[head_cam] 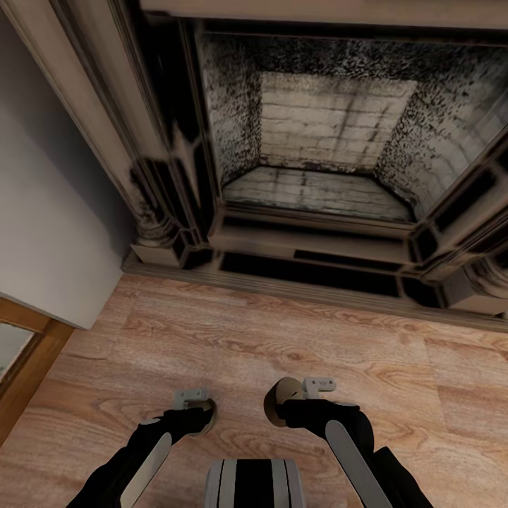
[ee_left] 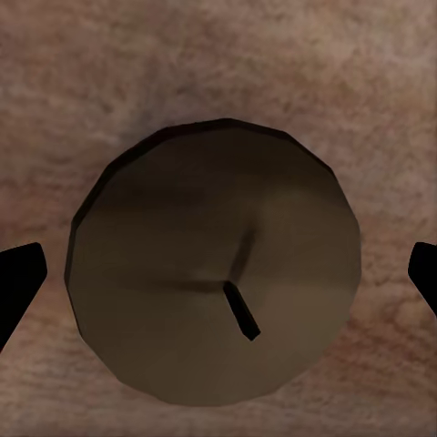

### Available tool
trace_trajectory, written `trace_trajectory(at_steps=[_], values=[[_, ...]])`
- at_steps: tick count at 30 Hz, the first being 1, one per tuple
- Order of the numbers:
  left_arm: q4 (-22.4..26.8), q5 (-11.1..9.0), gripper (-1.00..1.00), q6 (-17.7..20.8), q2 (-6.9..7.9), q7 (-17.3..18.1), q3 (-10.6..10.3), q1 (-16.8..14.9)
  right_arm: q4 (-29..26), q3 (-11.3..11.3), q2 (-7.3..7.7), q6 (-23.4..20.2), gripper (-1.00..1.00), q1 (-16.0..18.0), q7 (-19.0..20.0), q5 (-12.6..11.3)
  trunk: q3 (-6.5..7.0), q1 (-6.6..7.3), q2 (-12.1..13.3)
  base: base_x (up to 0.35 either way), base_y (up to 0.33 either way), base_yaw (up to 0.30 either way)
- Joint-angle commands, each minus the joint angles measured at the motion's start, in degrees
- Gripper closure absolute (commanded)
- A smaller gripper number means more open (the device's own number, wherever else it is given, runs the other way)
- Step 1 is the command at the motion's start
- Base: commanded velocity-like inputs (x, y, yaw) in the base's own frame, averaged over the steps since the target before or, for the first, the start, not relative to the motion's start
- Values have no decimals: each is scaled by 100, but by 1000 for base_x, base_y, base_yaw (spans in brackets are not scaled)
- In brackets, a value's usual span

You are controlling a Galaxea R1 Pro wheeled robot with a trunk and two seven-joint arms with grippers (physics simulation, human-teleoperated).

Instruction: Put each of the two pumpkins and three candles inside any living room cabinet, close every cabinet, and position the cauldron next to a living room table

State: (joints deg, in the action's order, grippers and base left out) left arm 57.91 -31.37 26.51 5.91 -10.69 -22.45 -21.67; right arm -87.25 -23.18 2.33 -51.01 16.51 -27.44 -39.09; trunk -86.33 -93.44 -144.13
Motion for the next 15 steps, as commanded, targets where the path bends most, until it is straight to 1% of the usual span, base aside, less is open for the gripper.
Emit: trace_trajectory(at_steps=[1, 7, 8, 10, 11, 13, 15], values=[[10, -57, -100, 12, 7, -56, -22, -3, -15, -11, 8, -13, 100, 4, -60, -55, -4, 1, -2, 0, 0, 0], [10, -54, -100, 12, 7, -56, -22, -4, -119, -5, 13, -29, 100, 9, -30, -112, -4, 1, -2, 0, 0, 0], [10, -55, -100, 12, 7, -56, -22, -4, -135, -4, 13, -30, 100, 9, 36, -216, -4, 1, -2, 0, 0, 0], [10, -56, -100, 12, 7, -57, -20, 0, -144, -3, 20, -29, 100, 9, 204, -352, -4, 1, -2, 0, 0, 0], [10, -56, -100, 12, 7, -57, -10, -2, -148, 8, 30, -24, 100, 10, 453, -458, -4, 1, -2, 0, 0, 0], [10, -55, -100, 12, 7, -56, 4, -3, -151, 32, 36, -15, 100, 6, 780, -521, -4, 1, -2, 0, 0, 0], [10, -54, -100, 12, 7, -56, 9, -3, -150, 43, 38, -9, 100, 8, 938, -547, -48, -4, -4, 0, 0, 0]])
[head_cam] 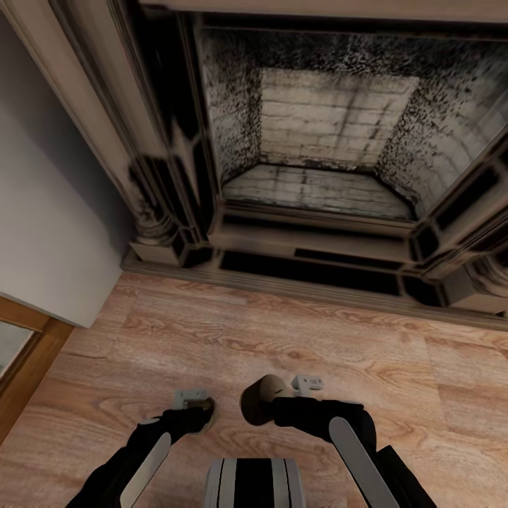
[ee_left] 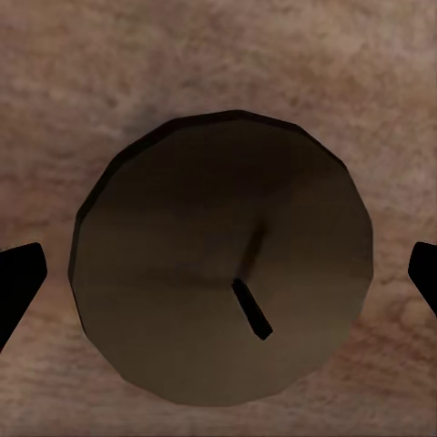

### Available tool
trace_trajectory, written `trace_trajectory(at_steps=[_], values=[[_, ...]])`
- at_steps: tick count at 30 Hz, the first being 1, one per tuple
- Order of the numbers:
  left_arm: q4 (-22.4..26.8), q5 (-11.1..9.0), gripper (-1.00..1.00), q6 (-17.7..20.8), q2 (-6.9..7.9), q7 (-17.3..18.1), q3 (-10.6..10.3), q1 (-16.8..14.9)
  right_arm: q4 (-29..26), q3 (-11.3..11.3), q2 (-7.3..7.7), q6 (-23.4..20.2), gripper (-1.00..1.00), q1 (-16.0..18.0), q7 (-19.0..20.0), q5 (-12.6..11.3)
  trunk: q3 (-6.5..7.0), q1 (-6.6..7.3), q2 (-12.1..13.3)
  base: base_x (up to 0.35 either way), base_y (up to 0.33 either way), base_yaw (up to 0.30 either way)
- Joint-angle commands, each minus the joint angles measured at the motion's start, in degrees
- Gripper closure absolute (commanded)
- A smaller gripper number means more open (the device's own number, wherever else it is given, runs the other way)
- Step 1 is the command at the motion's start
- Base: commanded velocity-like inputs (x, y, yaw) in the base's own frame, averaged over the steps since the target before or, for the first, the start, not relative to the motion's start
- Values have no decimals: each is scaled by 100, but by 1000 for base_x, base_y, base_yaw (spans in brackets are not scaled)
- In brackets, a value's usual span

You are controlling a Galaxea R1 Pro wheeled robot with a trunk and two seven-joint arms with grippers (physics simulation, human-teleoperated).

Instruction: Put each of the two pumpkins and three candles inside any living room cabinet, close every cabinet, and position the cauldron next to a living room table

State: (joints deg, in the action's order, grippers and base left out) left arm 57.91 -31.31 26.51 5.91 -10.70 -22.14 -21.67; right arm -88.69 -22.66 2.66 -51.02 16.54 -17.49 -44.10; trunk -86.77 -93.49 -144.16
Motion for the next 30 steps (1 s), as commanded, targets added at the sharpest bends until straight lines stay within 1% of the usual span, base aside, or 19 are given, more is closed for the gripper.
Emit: trace_trajectory(at_steps=[1, 11, 15, 25, 28, 30], values=[[10, -60, -100, 12, 7, -55, -19, -3, -5, -7, 5, -7, 100, 4, -18, -52, -26, -1, -3, 0, 0, 0], [10, -59, -100, 12, 7, -61, -10, -2, -5, -2, 15, -11, 100, 2, 51, -64, -26, -1, -3, 0, 0, 0], [10, -59, -100, 12, 7, -63, -10, -3, -2, -2, 15, -13, 100, 2, 52, -64, -115, -12, -8, 0, 0, 0], [10, -59, -100, 12, 7, -64, 0, -4, -1, -2, 15, -6, 100, 4, 52, -64, -115, -12, -8, 0, 0, 0], [10, -59, -100, 12, 7, -64, -1, -4, -3, -2, 15, -8, 100, 1, 52, -64, -181, -19, -12, 0, 0, 0], [10, -59, -100, 12, 7, -64, 2, -4, -3, -2, 15, -10, 100, 5, 52, -64, -181, -19, -12, 0, 0, 0]])
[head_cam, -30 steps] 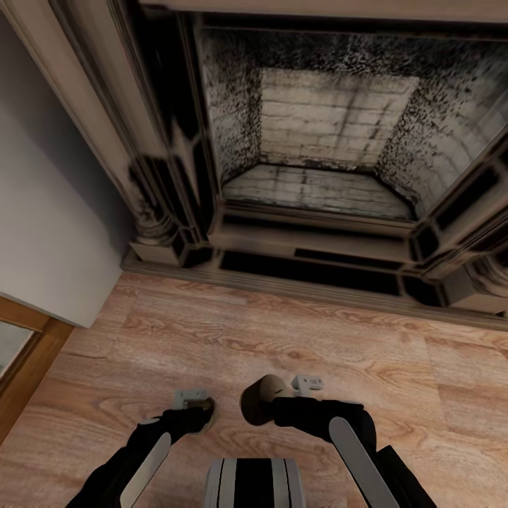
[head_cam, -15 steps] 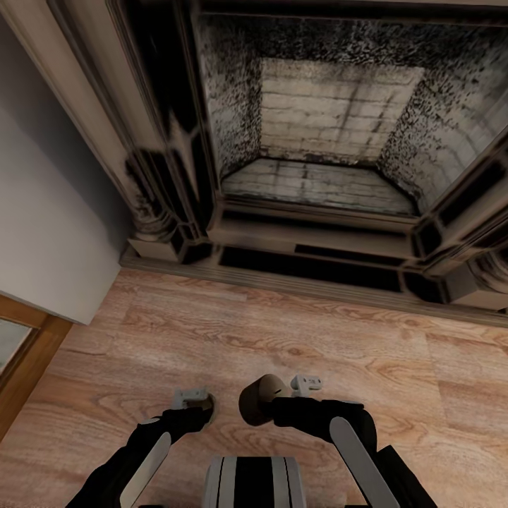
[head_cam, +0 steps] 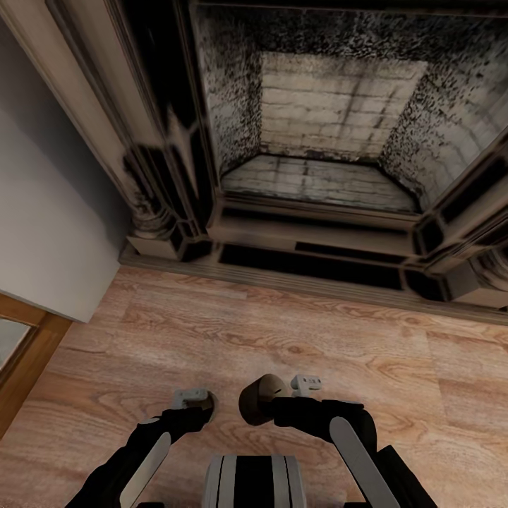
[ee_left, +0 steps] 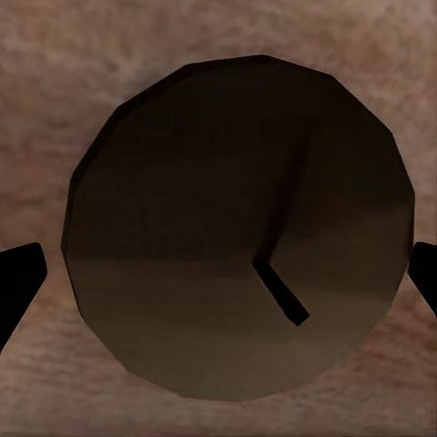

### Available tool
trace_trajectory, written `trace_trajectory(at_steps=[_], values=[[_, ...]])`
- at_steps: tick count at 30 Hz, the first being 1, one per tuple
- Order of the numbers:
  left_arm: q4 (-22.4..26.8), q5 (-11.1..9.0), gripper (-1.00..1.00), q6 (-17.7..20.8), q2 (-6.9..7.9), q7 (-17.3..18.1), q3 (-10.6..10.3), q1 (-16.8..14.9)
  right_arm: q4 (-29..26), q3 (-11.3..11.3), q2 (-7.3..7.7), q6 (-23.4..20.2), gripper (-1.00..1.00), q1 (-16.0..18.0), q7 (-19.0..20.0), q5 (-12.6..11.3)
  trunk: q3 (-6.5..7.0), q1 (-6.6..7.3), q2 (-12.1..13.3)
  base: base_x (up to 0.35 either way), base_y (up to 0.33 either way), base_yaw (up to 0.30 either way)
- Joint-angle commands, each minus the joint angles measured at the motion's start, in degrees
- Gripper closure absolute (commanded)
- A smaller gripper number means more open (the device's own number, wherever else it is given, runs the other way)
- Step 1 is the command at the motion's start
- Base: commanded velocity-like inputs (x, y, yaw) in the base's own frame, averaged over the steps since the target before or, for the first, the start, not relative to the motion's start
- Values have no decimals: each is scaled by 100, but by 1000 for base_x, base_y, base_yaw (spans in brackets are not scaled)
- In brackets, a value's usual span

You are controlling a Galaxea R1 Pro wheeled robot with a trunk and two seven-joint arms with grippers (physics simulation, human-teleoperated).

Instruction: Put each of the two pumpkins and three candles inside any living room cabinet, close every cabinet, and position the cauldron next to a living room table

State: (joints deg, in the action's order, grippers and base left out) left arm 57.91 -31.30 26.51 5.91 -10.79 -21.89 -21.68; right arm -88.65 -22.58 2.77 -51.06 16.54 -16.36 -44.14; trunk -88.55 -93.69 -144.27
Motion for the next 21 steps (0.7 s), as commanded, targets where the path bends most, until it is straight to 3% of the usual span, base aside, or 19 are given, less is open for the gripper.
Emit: trace_trajectory(at_steps=[1, 15, 21], values=[[10, -60, -100, 12, 7, -55, -21, -3, -7, -10, 4, -6, 100, 3, -60, -60, -3, 1, -2, 0, 0, 0], [10, -52, -100, 12, 7, -55, -25, -3, -3, -10, 4, -1, 100, 2, -60, -60, -3, 1, -2, 0, 0, 0], [10, -52, -100, 12, 7, -55, -25, -3, -5, -10, 4, -1, 100, 1, -60, -60, -70, -7, -6, 0, 0, 0]])
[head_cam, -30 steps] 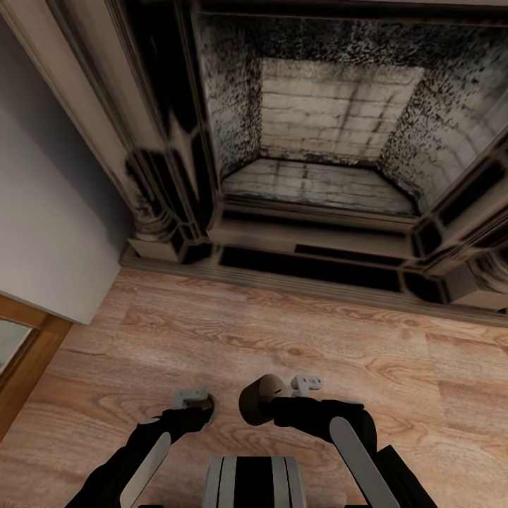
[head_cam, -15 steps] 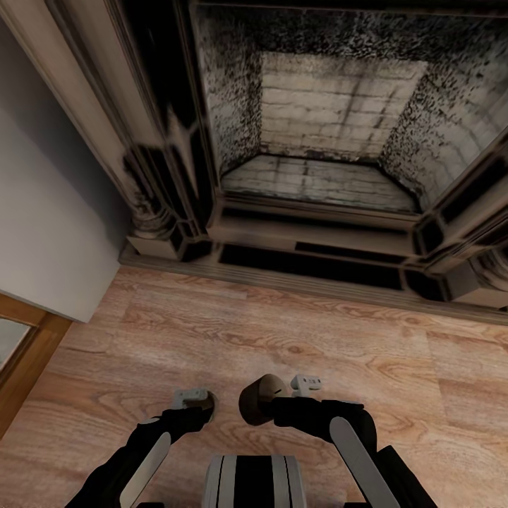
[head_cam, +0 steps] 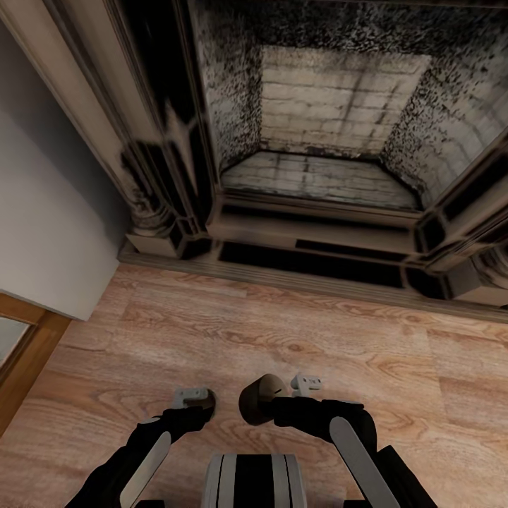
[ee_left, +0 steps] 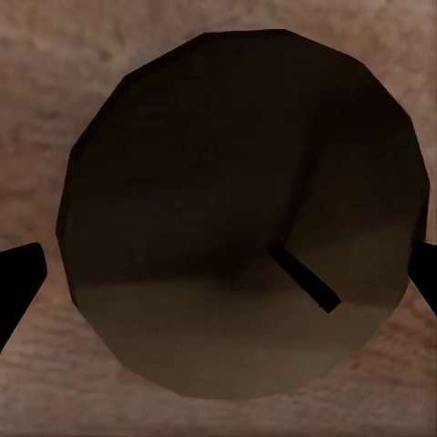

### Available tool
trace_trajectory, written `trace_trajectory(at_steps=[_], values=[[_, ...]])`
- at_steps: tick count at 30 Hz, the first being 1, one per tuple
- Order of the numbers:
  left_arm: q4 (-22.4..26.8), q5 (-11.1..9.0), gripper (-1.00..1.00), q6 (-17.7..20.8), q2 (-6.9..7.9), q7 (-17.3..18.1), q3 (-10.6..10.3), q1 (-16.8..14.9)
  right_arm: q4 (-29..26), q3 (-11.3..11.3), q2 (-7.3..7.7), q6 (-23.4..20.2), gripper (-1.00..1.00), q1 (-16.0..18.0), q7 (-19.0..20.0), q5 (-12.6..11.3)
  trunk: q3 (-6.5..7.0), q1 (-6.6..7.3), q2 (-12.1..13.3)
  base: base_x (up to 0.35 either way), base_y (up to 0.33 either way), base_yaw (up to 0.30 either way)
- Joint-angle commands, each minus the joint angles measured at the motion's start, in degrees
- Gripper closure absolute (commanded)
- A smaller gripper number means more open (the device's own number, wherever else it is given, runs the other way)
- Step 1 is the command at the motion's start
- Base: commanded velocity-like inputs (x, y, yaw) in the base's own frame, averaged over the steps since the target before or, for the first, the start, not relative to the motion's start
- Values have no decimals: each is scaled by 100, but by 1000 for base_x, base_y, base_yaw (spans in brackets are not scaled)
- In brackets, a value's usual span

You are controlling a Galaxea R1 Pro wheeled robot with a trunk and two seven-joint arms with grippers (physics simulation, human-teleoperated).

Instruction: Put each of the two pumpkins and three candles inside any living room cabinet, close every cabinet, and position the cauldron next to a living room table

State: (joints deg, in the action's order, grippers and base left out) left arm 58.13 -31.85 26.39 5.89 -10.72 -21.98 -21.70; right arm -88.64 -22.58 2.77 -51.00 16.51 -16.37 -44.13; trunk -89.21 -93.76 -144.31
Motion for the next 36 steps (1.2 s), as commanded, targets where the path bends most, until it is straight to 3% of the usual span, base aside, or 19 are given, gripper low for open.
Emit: trace_trajectory(at_steps=[1, 6, 7, 36], values=[[-12, 3, -100, 25, 8, -62, -17, -1, -9, -10, 4, -6, 100, 4, -60, -61, -4, 0, -1, 0, 0, 0], [-12, 11, -100, -34, 16, -62, -24, 4, -8, -10, 4, -7, 100, 8, -60, -61, -4, 0, -1, 0, 0, 0], [-12, 11, 100, -51, 17, -62, -26, 5, -7, -10, 4, -10, 100, 7, -60, -61, -4, 0, -1, 0, 0, 0], [-12, -41, 100, -72, 31, -47, -17, 3, -5, -10, 4, -15, 100, 3, -60, -61, 18, 2, 0, 0, 0, 0]])
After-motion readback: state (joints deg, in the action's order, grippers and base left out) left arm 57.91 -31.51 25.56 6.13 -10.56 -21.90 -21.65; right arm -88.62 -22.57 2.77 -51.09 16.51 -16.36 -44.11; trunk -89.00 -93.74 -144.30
